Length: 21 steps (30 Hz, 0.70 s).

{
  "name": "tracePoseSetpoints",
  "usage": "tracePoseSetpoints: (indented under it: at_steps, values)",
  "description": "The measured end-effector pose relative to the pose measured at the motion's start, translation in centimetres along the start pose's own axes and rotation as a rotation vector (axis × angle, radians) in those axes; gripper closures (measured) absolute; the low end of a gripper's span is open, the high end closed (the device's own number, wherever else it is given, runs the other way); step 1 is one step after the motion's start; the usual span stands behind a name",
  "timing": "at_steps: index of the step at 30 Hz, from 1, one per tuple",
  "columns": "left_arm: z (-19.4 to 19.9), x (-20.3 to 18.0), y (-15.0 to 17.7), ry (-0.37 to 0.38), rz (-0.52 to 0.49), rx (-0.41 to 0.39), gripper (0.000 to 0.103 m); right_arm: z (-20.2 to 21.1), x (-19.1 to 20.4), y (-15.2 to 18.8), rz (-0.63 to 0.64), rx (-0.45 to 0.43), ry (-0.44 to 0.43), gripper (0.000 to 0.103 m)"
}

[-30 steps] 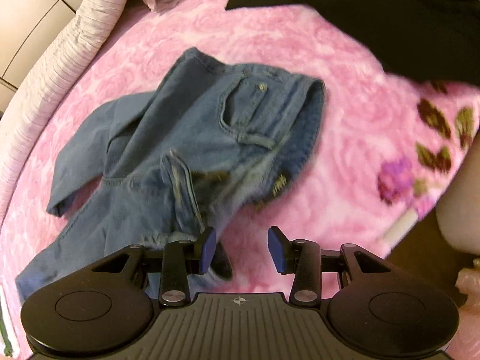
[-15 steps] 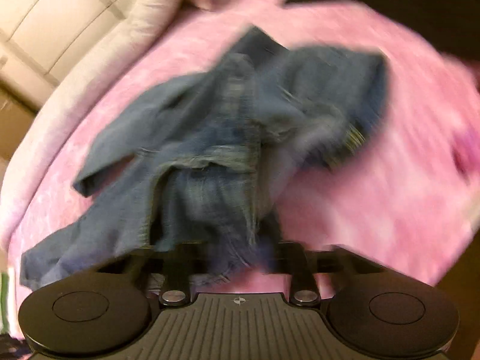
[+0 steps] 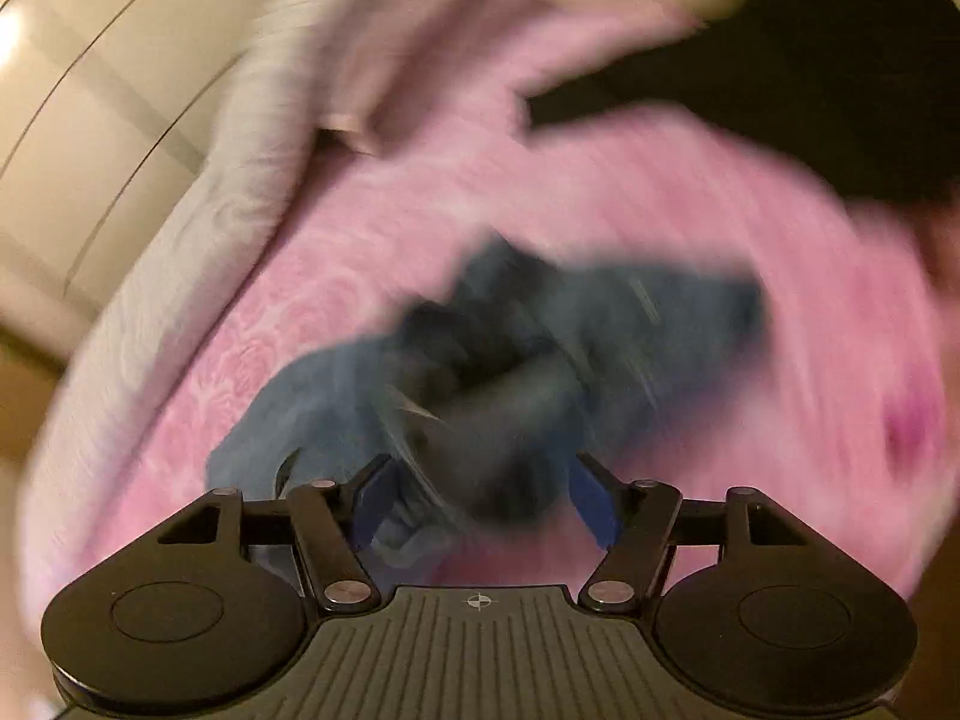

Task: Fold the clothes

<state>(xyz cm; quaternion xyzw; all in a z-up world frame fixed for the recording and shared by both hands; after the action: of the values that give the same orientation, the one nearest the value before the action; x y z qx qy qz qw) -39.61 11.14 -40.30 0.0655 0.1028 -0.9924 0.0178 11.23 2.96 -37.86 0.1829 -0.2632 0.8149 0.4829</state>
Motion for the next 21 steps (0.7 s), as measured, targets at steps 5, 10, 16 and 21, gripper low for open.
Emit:
tracePoseSetpoints:
  at_steps: [5,10,16,21]
  values:
    - [-0.1,-0.3,-0.4,0.002,-0.031,0.000,0.077,-0.2,-3.3,5.4,-0.352,0.075,-0.184,0.036]
    - [-0.3,-0.7,-0.9,0.007,-0.064,-0.003,0.077,-2.8,-4.1,5.4,-0.476,-0.032,-0.239,0.036]
    - [-0.8,-0.1,-0.8,0.012,-0.044,0.000,0.076,-2.6,-4.5,1.9,-0.545,-0.088,-0.258,0.081]
    - [-2.6,2.2,-0.5,-0.004,0.043,-0.001,0.069,0.4,-3.3,-1.2,-0.336,-0.098,-0.209,0.081]
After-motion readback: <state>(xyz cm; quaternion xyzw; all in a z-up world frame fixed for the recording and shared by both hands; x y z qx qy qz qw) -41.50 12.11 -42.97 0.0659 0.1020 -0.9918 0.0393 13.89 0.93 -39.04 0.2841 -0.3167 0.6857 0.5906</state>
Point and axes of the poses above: each gripper's, at about its wrist camera, not at the fingertips, and z roughly against the way its jaws point, x to its left, y to its underside, the point moved 8 cm from there along -z, roughly the way its jaws point, and after that the axes turned 4 degrees about x, right-handed, at the moved point
